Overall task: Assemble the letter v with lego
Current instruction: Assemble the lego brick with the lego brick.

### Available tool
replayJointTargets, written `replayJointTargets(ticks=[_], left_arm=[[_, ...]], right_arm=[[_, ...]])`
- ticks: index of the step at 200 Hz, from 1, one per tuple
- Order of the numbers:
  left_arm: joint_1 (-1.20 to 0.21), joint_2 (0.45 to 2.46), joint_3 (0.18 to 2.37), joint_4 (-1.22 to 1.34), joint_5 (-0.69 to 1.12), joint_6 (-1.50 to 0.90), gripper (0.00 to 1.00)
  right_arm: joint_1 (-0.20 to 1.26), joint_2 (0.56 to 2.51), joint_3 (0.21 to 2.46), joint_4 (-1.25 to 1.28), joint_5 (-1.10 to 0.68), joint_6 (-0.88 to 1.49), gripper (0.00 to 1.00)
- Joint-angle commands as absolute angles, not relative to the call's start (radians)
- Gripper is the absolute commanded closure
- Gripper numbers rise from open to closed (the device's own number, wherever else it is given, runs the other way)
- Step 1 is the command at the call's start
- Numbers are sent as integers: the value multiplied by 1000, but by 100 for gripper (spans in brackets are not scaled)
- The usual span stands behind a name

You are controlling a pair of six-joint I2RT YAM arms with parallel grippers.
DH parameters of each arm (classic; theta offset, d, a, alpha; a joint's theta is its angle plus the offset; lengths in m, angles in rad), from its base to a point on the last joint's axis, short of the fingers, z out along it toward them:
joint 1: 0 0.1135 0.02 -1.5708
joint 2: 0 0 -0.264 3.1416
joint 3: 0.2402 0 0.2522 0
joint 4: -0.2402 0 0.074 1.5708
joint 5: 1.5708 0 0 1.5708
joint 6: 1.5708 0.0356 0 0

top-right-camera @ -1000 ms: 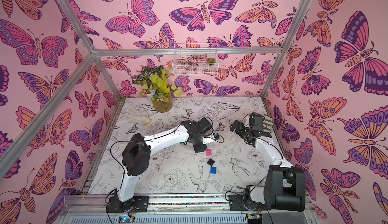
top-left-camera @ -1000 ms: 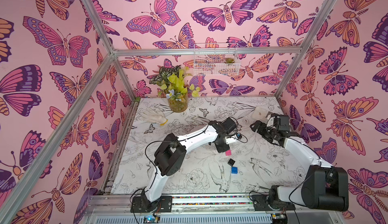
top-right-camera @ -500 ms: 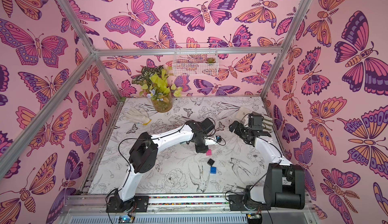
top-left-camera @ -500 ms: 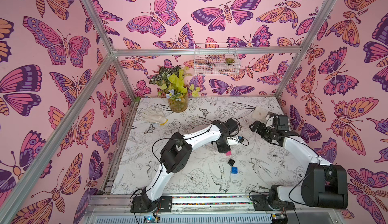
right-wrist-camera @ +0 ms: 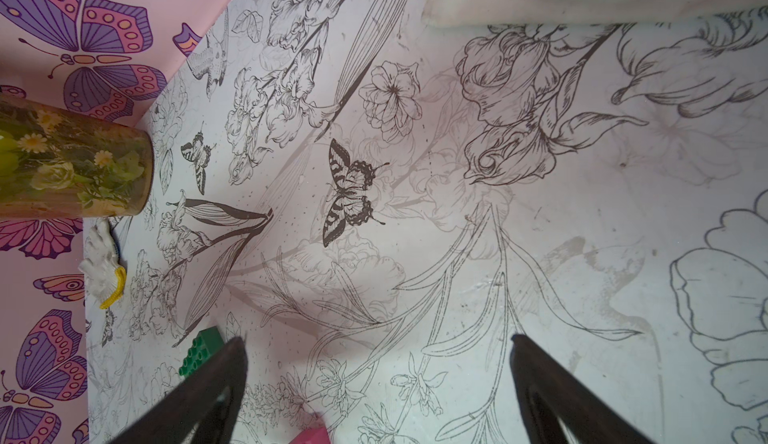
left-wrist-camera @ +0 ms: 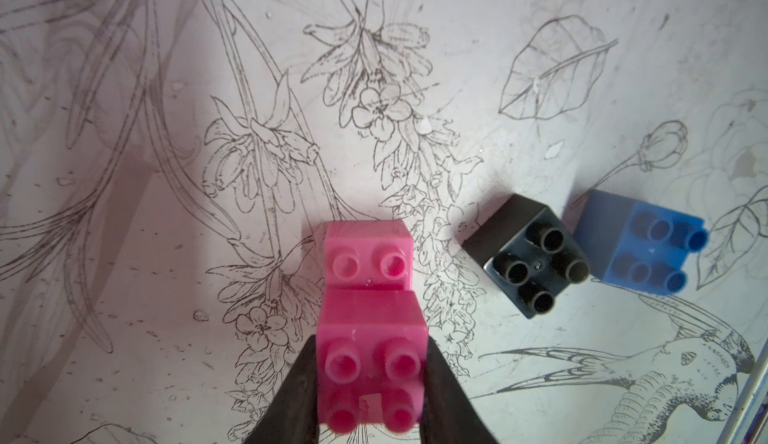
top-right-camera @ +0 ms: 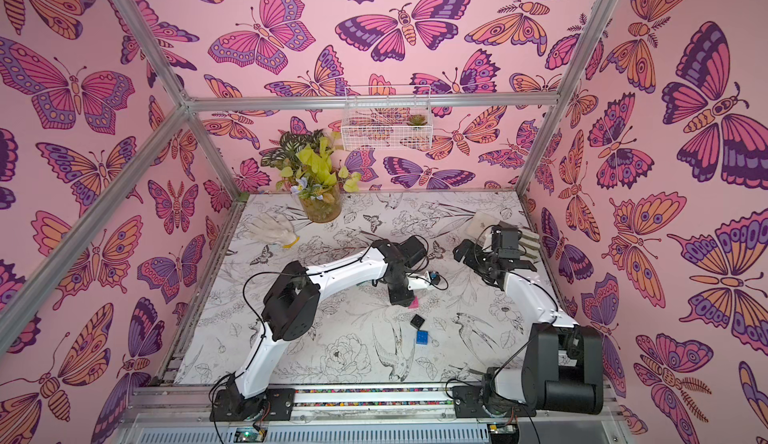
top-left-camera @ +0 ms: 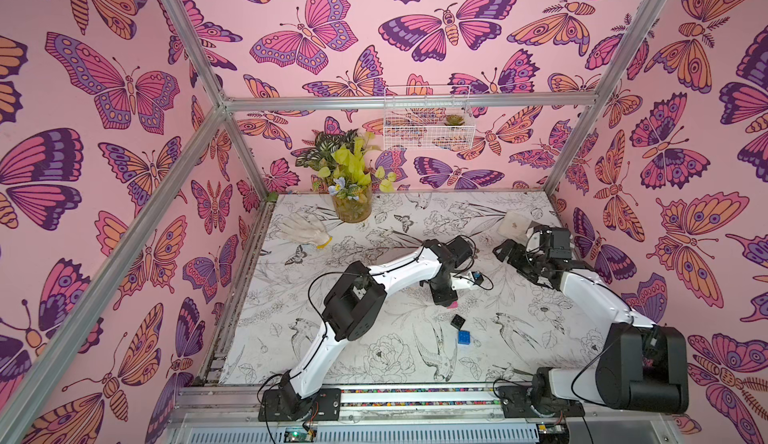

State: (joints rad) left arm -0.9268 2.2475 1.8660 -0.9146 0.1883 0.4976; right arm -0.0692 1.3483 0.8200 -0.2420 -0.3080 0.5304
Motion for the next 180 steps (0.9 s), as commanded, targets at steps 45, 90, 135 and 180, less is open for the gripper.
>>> replayJointTargets(ticks=[45, 90, 135, 180], left_arm=[[-921, 2277, 1868, -949, 204, 517, 75], [-922, 2305, 1870, -952, 207, 518, 74], [-923, 2317, 1864, -952, 192, 515, 74], [-927, 2340, 1861, -952, 157, 508, 74]], right_arm=[[-63, 1356, 834, -225, -314, 533, 1], [-63, 1354, 834, -227, -320, 532, 1], [-62, 1355, 836, -227, -319, 534, 1], [-63, 1353, 836, -222, -327, 541, 1]])
